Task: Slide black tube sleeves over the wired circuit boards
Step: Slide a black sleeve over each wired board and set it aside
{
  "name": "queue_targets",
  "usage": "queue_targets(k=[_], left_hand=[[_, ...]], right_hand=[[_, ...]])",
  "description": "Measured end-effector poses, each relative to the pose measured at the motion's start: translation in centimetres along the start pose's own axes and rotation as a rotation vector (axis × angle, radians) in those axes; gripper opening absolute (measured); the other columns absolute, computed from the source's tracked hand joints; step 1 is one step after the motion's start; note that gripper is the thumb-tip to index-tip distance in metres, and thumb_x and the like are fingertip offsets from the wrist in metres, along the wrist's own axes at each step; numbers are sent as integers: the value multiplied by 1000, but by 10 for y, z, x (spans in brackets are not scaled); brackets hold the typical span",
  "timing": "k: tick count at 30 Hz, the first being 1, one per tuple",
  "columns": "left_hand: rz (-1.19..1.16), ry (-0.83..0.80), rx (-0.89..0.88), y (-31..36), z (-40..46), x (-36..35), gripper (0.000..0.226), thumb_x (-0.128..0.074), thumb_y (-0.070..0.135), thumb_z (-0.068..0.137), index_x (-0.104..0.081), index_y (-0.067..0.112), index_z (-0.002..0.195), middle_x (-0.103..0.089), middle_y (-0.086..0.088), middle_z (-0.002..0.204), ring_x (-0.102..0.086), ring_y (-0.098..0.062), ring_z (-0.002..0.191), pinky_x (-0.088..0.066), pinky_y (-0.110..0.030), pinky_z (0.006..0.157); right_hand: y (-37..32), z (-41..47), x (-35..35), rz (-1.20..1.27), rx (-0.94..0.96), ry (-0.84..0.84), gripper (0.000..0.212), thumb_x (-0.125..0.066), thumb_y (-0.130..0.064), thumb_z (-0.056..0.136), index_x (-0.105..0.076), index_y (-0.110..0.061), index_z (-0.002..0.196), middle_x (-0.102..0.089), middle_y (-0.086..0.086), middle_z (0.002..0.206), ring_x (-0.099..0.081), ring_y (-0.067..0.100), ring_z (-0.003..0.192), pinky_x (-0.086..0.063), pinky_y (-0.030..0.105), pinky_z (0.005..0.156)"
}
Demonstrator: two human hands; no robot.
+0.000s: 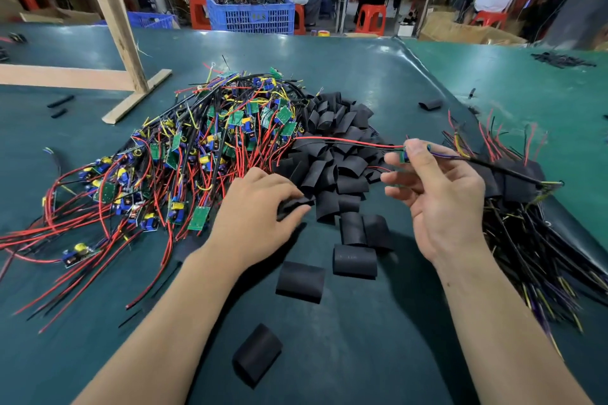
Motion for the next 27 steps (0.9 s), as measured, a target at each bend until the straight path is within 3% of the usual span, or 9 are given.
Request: queue_targets(k=[3, 7, 12, 14, 16, 19, 23, 27], left_hand=[[46, -68, 69, -6, 1, -9, 24, -64, 42, 90, -73, 26, 106, -69, 13, 108, -46, -18, 108, -36, -40, 95], [-30, -1, 81, -12, 1, -4, 27, -73, 42, 83, -73, 26, 105, -59, 20, 87, -45, -15, 99, -38, -40, 95], [42, -157, 45, -15, 2, -15, 36, -64, 57, 85, -72, 36, 113, -63, 18, 112, -40, -14, 109, -32, -36, 96], [4, -150, 55, -19, 1, -12, 36, -68, 55, 82, -71, 37, 113, -64, 18, 109, -42, -13, 110, -30, -35, 96], [-42, -124, 72, -20, 0, -6, 38, -75, 48, 78, -70, 36, 114, -60, 17, 99, -45, -13, 109, -30, -33, 96], [-199, -7, 77, -19, -1, 10, 38, -82, 34, 73, -72, 32, 110, -53, 29, 92, -55, -9, 103, -39, -31, 98], [-484, 168, 55, -20, -4, 32, 33, -83, 15, 75, -73, 25, 104, -70, 18, 100, -64, -3, 100, -49, -27, 96], [-635, 268, -4, -16, -5, 41, 37, -82, 6, 75, -69, 22, 106, -74, 13, 96, -68, -7, 97, -51, -19, 87]], right_hand=[[0, -1, -1, -23, -2, -8, 5, -66, -16, 93, -66, -12, 89, -74, 10, 78, -66, 21, 54, -50, 25, 47], [0, 0, 1, -40, 2, 2, 5, -66, -16, 93, -66, -12, 89, -74, 10, 78, -65, 20, 53, -49, 24, 46], [-1, 2, 3, -35, -2, 9, 7, -66, -17, 93, -65, -10, 93, -74, 10, 78, -64, 20, 52, -48, 24, 46], [-2, 2, 5, -35, -2, 15, 7, -66, -17, 93, -64, -10, 93, -74, 9, 77, -63, 19, 52, -48, 23, 46], [-2, 3, 6, -34, -5, 22, 8, -66, -17, 93, -64, -10, 93, -74, 9, 76, -63, 19, 52, -48, 22, 46], [-4, 4, 9, -11, -10, 38, 9, -64, -18, 94, -62, -10, 92, -71, 7, 70, -62, 19, 51, -47, 23, 45], [-7, 6, 12, 32, 0, 43, 8, -63, -17, 95, -62, -9, 95, -65, 3, 64, -61, 18, 52, -47, 22, 47], [-7, 7, 11, 69, 13, 10, 3, -64, -14, 94, -64, -11, 94, -61, 5, 66, -58, 17, 57, -48, 25, 51]])
Point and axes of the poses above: each hand's wrist, its own z-axis towards the middle knuckle, its own x-axis out of the back of the hand, y = z × x, the point moved 9 cm from there along z, towards the middle knuckle
